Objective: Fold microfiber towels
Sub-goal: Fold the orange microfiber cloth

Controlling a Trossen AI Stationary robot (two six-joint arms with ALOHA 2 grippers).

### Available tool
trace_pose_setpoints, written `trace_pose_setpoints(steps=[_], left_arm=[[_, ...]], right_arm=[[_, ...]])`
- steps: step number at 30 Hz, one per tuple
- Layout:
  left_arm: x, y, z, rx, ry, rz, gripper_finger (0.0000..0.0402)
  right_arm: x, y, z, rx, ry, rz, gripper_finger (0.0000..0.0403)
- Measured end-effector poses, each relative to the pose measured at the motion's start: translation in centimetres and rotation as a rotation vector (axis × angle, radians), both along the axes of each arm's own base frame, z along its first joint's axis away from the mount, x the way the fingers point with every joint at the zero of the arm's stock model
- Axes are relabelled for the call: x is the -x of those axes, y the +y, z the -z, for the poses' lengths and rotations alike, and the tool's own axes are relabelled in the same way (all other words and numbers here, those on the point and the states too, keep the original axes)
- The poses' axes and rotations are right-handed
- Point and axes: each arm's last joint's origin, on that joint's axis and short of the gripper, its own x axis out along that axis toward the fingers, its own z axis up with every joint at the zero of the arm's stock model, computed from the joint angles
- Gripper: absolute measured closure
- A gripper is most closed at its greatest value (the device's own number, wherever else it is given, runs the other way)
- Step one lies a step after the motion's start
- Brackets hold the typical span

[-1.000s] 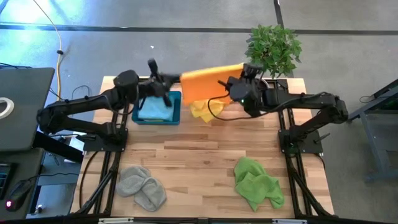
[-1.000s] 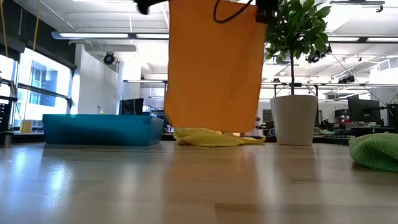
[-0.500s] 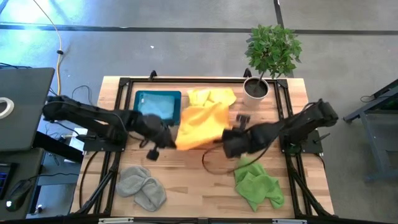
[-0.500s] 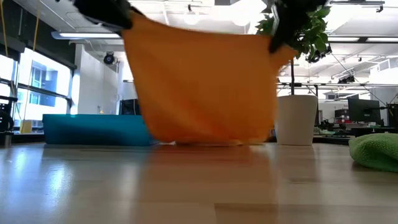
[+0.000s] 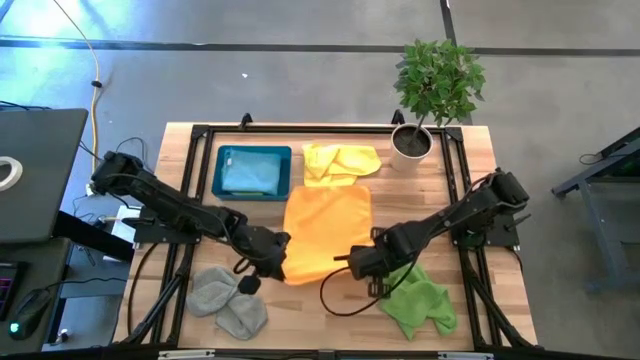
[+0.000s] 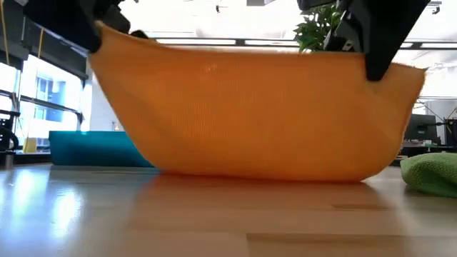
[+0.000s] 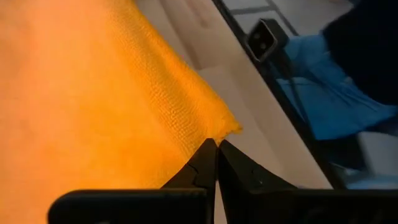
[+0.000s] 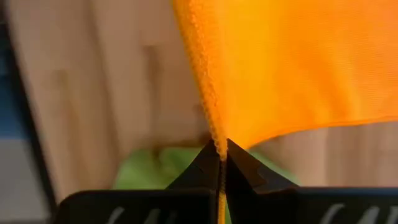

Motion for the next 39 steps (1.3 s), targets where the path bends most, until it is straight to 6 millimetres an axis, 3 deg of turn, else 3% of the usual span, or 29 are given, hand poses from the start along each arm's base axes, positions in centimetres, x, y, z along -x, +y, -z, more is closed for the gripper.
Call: trace_pose_setpoints(steps=[7, 13, 24, 39], left_arm=[[-0.3, -0.3, -0.3, 0.212, 0.023, 0.138, 0.0402], [-0.3, 0.1, -0.1, 0.179, 0.038, 0.085, 0.0402], [0.4, 3.8, 1.7, -0.123, 0.209, -0.323, 0.0402], [1.4, 7.2, 3.6, -0.125, 0.265, -0.578, 0.0402]], right_arm=[[-0.5, 0.7, -0.3, -0.201, -0.016, -0.135, 0.0403], [-0.7, -0.1, -0.2, -0.106, -0.037, -0.124, 0.0403], [-2.1, -5.1, 0.6, 0.15, -0.025, -0.09, 0.0403], [-4.3, -10.8, 5.1, 0.242, 0.151, -0.17, 0.0403]])
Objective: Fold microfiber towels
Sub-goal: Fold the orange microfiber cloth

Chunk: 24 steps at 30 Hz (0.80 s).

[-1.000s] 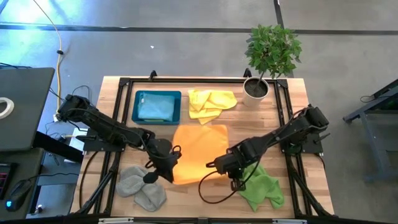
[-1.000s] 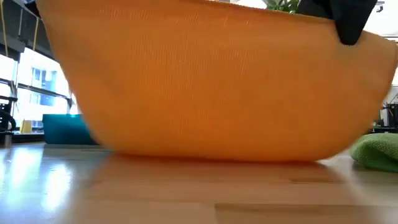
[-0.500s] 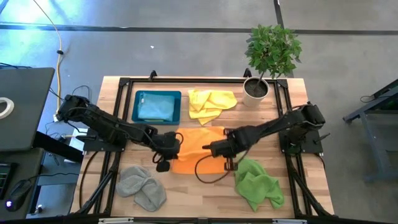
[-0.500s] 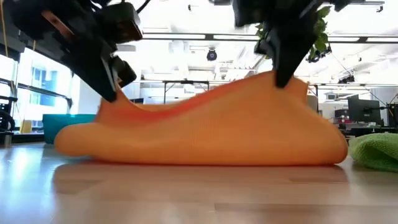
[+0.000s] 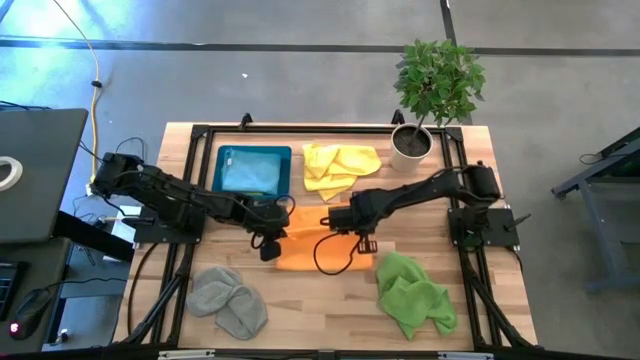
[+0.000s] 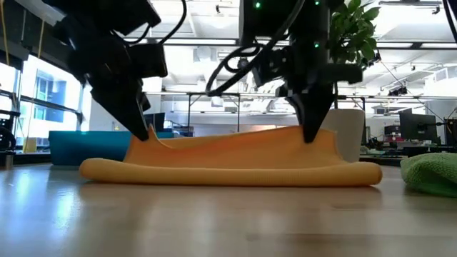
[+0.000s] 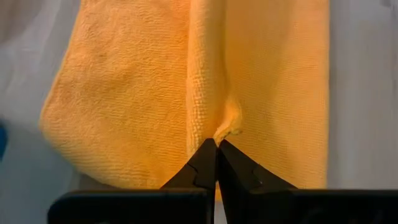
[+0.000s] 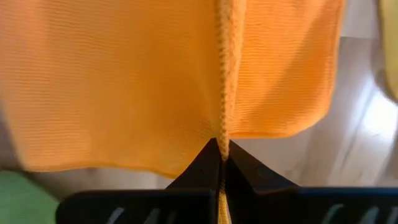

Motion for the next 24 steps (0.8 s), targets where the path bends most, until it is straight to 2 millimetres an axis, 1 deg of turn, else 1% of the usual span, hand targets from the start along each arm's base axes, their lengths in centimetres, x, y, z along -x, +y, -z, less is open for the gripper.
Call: trace_pose_setpoints(steps=[6, 10, 18, 24], left_arm=[[-0.4, 0.3, 1.2, 0.019, 0.039, -0.013, 0.0402], [-0.5, 0.3, 2.0, 0.006, 0.069, -0.031, 0.0402], [-0.8, 0.8, 1.8, -0.007, 0.055, -0.054, 0.0402], [-0.8, 1.4, 1.7, -0.006, 0.054, -0.077, 0.0402]], right_arm=[[-0.7, -1.7, 0.0, 0.036, -0.058, -0.004, 0.0403], [-0.8, -2.3, 0.2, 0.031, -0.052, 0.002, 0.0403], [-0.8, -2.6, 0.2, 0.021, -0.043, 0.011, 0.0401], [-0.8, -3.5, 0.2, 0.074, -0.047, 0.033, 0.0383]])
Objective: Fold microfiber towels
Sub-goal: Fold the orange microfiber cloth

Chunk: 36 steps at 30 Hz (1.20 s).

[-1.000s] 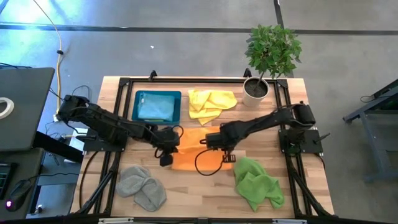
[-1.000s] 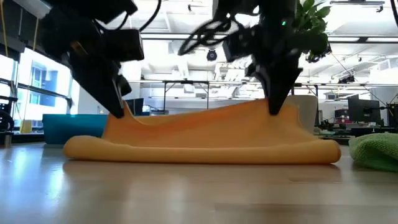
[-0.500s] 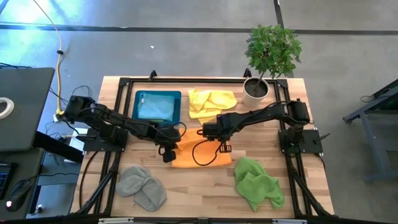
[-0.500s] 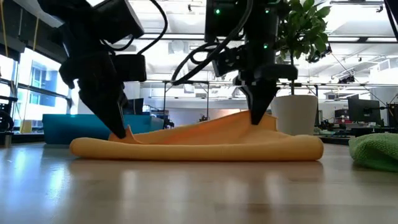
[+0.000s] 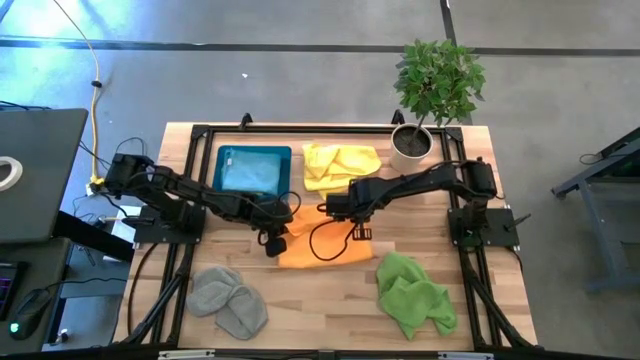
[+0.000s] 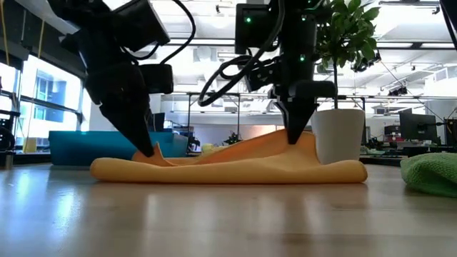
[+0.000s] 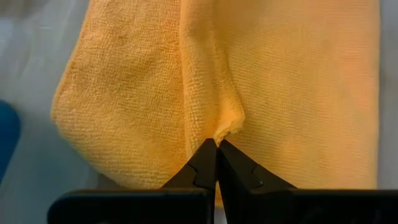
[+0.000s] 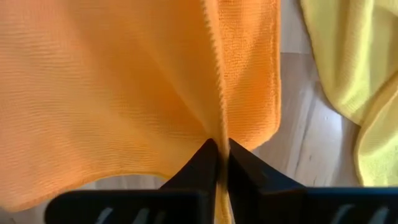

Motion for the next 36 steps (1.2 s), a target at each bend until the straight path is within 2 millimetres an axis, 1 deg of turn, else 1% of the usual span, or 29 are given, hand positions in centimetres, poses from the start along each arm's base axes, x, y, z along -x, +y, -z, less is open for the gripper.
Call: trace_pose_setpoints(steps=[5, 7, 11, 15, 18, 23, 27, 30, 32, 36], left_arm=[[0.0, 0.5, -0.2, -0.002, -0.008, -0.018, 0.0402], [0.0, 0.6, -0.2, -0.003, -0.008, -0.023, 0.0402], [0.1, 0.9, -0.2, -0.013, -0.007, -0.018, 0.0402], [0.1, 1.3, -0.2, -0.02, -0.006, -0.022, 0.0402], [0.1, 1.8, -0.2, -0.036, -0.005, -0.043, 0.0402], [-0.4, 2.4, -0.9, -0.053, -0.026, -0.053, 0.0402], [-0.7, 2.7, -1.5, -0.076, -0.028, -0.04, 0.0402], [-0.5, 2.8, -1.5, -0.114, 0.007, -0.06, 0.0402], [-0.2, 3.0, -1.4, -0.136, 0.046, -0.087, 0.0402], [0.3, 3.1, -1.2, -0.183, 0.097, -0.146, 0.0402]], right_arm=[[0.0, -0.7, 0.0, 0.0, 0.0, 0.019, 0.0371], [0.0, -0.8, 0.0, 0.001, 0.002, 0.015, 0.0359], [0.1, -1.1, 0.0, 0.037, 0.007, 0.014, 0.0311], [0.7, -1.4, -0.1, 0.124, 0.075, 0.013, 0.0256], [1.2, -1.4, -0.2, 0.125, 0.109, 0.051, 0.0235], [1.5, -1.2, -0.2, 0.139, 0.141, 0.046, 0.0233], [1.5, -1.5, -0.5, 0.2, 0.133, 0.028, 0.0245], [1.3, -1.8, -0.7, 0.216, 0.097, 0.039, 0.0256], [1.1, -1.7, -0.2, 0.19, 0.053, 0.03, 0.0262], [1.6, -1.0, 2.0, 0.152, 0.02, 0.001, 0.0269]])
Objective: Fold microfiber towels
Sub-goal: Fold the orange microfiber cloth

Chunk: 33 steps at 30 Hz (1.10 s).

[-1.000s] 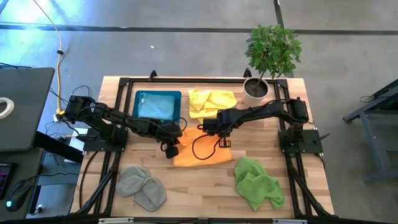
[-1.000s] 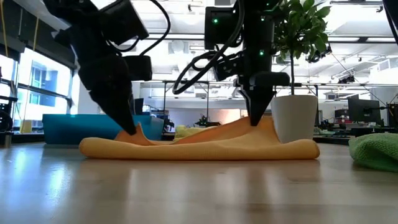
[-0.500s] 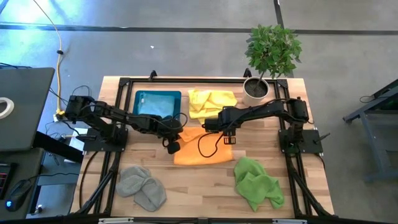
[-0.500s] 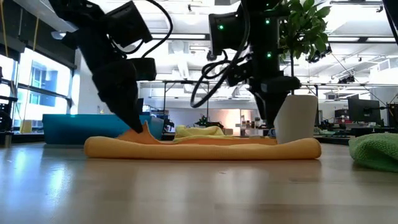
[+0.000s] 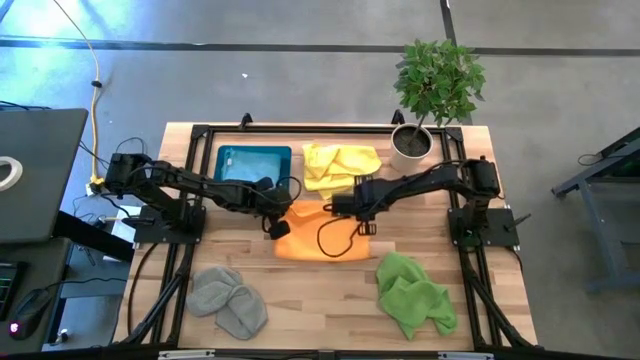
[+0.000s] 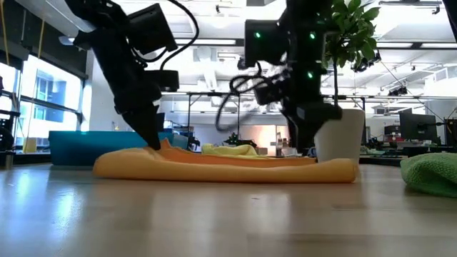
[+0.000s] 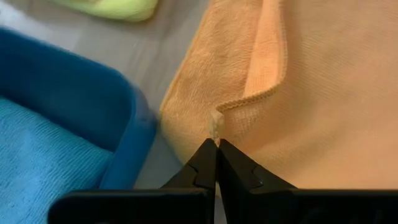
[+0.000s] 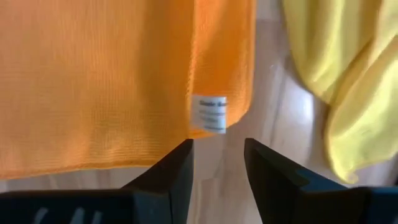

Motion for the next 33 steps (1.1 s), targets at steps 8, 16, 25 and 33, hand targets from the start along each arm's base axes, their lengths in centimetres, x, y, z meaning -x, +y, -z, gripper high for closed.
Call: trace_pose_setpoints(steps=[8, 16, 25, 33], left_arm=[[0.0, 0.0, 0.0, -0.002, -0.007, -0.031, 0.0402], [0.0, 0.1, 0.0, -0.004, -0.01, -0.044, 0.0402], [0.0, 0.0, 0.0, -0.004, -0.009, -0.043, 0.0402], [0.0, 0.0, 0.0, -0.004, -0.009, -0.042, 0.0402]], right_arm=[[0.8, 1.5, 1.5, 0.019, -0.002, 0.003, 0.0269], [1.1, 1.7, 2.0, 0.021, 0.001, -0.024, 0.0269], [1.3, 0.6, 3.1, -0.01, -0.039, -0.032, 0.027], [1.6, 0.6, 1.6, -0.031, -0.08, -0.052, 0.0347]])
